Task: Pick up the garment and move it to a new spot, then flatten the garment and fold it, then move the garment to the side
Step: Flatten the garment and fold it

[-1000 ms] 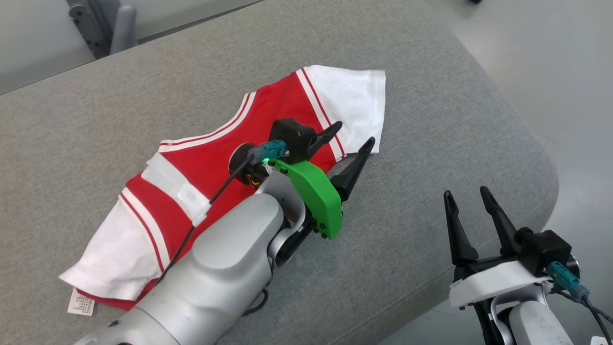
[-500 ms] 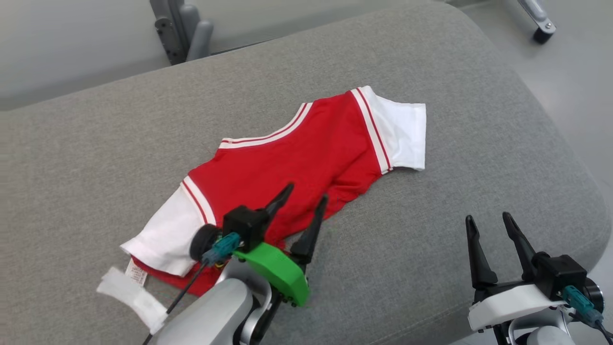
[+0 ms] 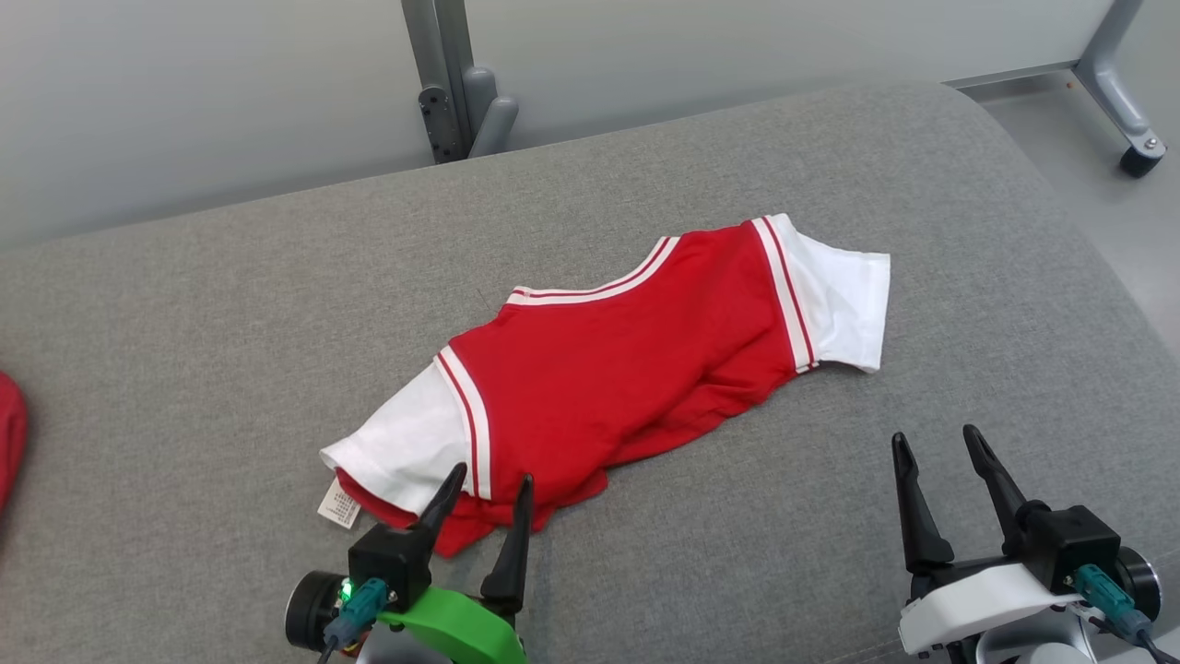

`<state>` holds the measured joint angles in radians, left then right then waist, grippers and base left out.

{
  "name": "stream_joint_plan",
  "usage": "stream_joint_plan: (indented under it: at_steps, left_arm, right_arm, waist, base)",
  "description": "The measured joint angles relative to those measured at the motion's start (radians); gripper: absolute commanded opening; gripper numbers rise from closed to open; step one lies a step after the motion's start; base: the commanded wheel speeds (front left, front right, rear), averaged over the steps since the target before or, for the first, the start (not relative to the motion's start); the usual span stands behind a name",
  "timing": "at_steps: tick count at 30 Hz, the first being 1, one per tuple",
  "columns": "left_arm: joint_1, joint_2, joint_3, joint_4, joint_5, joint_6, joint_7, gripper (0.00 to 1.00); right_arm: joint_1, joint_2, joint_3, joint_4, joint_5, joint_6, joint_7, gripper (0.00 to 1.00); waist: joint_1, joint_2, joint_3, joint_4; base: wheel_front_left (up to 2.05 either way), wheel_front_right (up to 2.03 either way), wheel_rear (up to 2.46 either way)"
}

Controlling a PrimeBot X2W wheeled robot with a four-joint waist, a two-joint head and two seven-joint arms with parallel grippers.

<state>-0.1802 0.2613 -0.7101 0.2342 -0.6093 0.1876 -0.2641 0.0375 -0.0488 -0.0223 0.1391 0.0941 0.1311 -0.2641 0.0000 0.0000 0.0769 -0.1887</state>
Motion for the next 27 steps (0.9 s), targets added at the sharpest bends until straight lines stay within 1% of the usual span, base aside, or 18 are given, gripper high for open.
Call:
stream_joint_plan:
  at_steps: [4,8,13,15,16,17,18,20,23,25,27]
  left_arm:
    - [-0.006,-0.024,-0.002,0.076,-0.002,-0.026,0.0,1.0]
    - [-0.053,-0.046,0.01,0.155,-0.015,-0.043,0.001,1.0]
    - [-0.092,-0.057,0.028,0.244,-0.035,-0.047,0.027,1.0]
    - [-0.106,-0.061,0.032,0.261,-0.05,-0.057,0.035,1.0]
    - [-0.111,-0.062,0.032,0.267,-0.058,-0.064,0.038,0.42]
    - [-0.117,-0.062,0.032,0.272,-0.061,-0.07,0.038,0.15]
    - [-0.123,-0.063,0.03,0.277,-0.063,-0.082,0.044,0.0]
    - [-0.131,-0.063,0.026,0.285,-0.067,-0.097,0.052,0.0]
    - [-0.144,-0.059,0.028,0.283,-0.069,-0.105,0.053,0.0]
    - [-0.158,-0.046,0.03,0.262,-0.067,-0.104,0.059,0.0]
    - [-0.181,-0.021,0.032,0.222,-0.061,-0.1,0.079,0.0]
  right_arm:
    - [-0.002,0.0,0.006,0.0,0.0,0.0,0.0,1.0]
    - [-0.003,0.0,0.009,-0.001,0.0,0.0,0.0,1.0]
    - [-0.007,0.0,0.013,0.002,0.001,0.0,0.0,1.0]
    - [-0.008,0.0,0.013,0.002,0.002,0.0,0.0,1.0]
    - [-0.008,0.0,0.013,0.002,0.003,0.0,0.0,1.0]
    - [-0.009,0.0,0.013,0.002,0.004,0.0,0.0,1.0]
    - [-0.009,0.0,0.013,0.002,0.004,0.0,0.0,1.0]
    - [-0.011,0.0,0.012,0.002,0.005,0.0,0.0,1.0]
    - [-0.014,0.0,0.012,0.003,0.008,0.0,0.0,1.0]
    - [-0.017,0.0,0.01,0.003,0.008,0.0,0.0,1.0]
    - [-0.019,0.0,0.008,0.002,0.008,0.0,0.0,1.0]
  waist:
    - [0.0,0.0,0.005,0.003]
    - [0.0,0.0,0.018,-0.005]
    - [0.0,0.0,0.028,-0.024]
    - [0.0,0.0,0.034,-0.031]
    - [0.0,0.0,0.036,-0.034]
    - [0.0,0.0,0.038,-0.036]
    - [0.0,0.0,0.04,-0.038]
    - [0.0,0.0,0.043,-0.042]
    - [0.0,0.0,0.045,-0.047]
    - [0.0,0.0,0.045,-0.05]
    - [0.0,0.0,0.047,-0.051]
  base:
    - [0.0,0.0,0.0]
    - [0.0,0.0,0.0]
    - [0.0,0.0,0.0]
    - [0.0,0.0,0.0]
    - [0.0,0.0,0.0]
    - [0.0,0.0,0.0]
    - [0.0,0.0,0.0]
    - [0.0,0.0,0.0]
    - [0.0,0.0,0.0]
    - [0.0,0.0,0.0]
    - [0.0,0.0,0.0]
